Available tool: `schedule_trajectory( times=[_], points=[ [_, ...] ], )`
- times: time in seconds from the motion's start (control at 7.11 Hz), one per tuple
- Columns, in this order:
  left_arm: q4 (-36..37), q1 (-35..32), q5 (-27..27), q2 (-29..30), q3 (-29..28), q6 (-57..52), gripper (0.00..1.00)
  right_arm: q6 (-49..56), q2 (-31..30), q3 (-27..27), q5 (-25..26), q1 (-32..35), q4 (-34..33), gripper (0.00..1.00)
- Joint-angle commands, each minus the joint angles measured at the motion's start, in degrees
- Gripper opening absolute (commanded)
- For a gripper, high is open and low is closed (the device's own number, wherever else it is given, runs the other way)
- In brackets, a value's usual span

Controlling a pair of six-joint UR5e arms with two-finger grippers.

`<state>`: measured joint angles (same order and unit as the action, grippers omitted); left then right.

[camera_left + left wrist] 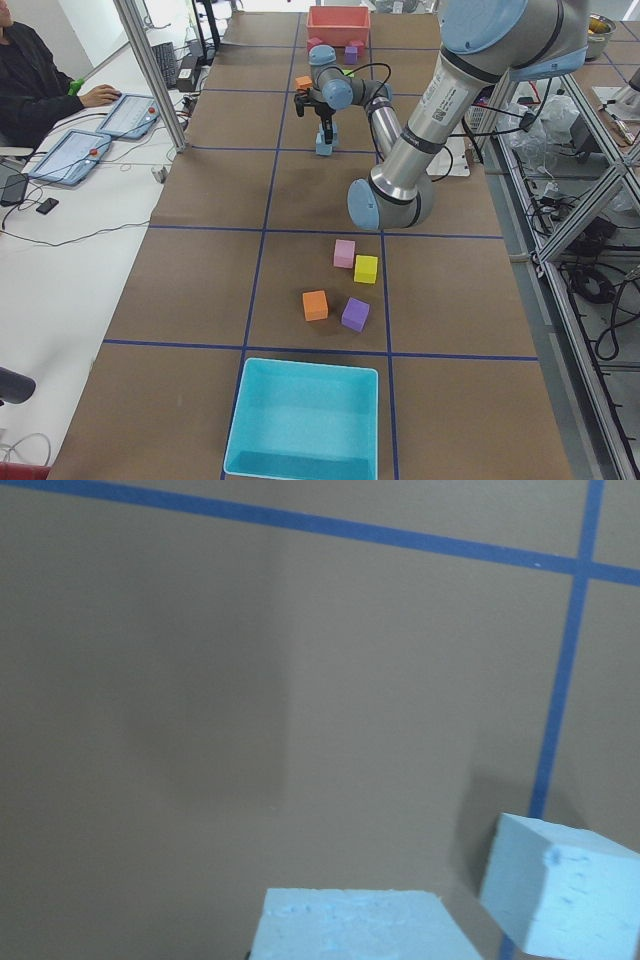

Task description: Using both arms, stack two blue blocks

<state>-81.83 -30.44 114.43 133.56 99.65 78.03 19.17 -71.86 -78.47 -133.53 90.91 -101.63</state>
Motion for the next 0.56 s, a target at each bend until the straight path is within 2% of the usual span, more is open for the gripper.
schedule_trajectory(
  times=[0.0, 0.14, 0.42],
  points=[
    [-0.6, 2.1, -1.7, 4.0, -4.4, 0.9, 0.62, 0.5, -2.9, 0.7, 0.1, 0.7, 3.9, 1.00],
    [-1.1, 2.1, -1.8, 6.7, -8.2, 0.5, 0.62, 0.4, -3.5, 0.8, 0.0, 0.8, 4.6, 1.00],
    [-4.3, 2.1, -2.4, 7.9, -12.0, -4.4, 0.62, 0.3, -3.6, 0.8, 0.0, 0.8, 4.7, 1.00]
  ],
)
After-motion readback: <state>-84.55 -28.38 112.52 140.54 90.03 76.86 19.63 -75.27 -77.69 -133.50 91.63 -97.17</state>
